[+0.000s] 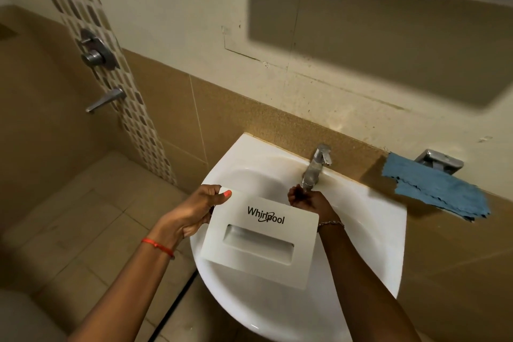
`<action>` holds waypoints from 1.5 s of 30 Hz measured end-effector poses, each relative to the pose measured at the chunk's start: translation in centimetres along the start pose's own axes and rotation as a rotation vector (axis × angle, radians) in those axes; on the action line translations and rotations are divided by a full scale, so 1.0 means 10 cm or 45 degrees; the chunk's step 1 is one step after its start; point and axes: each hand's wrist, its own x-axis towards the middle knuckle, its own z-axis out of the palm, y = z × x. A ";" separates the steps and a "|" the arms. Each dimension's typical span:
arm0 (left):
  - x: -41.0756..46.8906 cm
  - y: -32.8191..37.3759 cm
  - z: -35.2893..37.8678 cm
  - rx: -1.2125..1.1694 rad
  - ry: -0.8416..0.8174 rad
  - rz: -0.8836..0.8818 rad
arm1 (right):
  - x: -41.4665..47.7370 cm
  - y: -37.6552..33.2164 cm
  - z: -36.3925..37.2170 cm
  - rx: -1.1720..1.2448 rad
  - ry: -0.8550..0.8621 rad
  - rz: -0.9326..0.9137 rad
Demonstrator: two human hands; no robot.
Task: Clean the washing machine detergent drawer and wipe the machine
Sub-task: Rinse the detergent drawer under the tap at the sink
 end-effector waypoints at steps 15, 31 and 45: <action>0.07 0.08 0.20 0.222 0.035 -0.042 | -1.08 -0.65 0.15 -0.642 -0.462 0.072; 0.07 0.10 0.33 0.190 -0.054 -0.091 | -1.34 0.15 0.75 -1.610 -0.325 -0.265; 0.03 0.01 0.29 0.139 -0.088 -0.087 | -0.41 -0.22 -0.17 -0.261 -0.026 0.010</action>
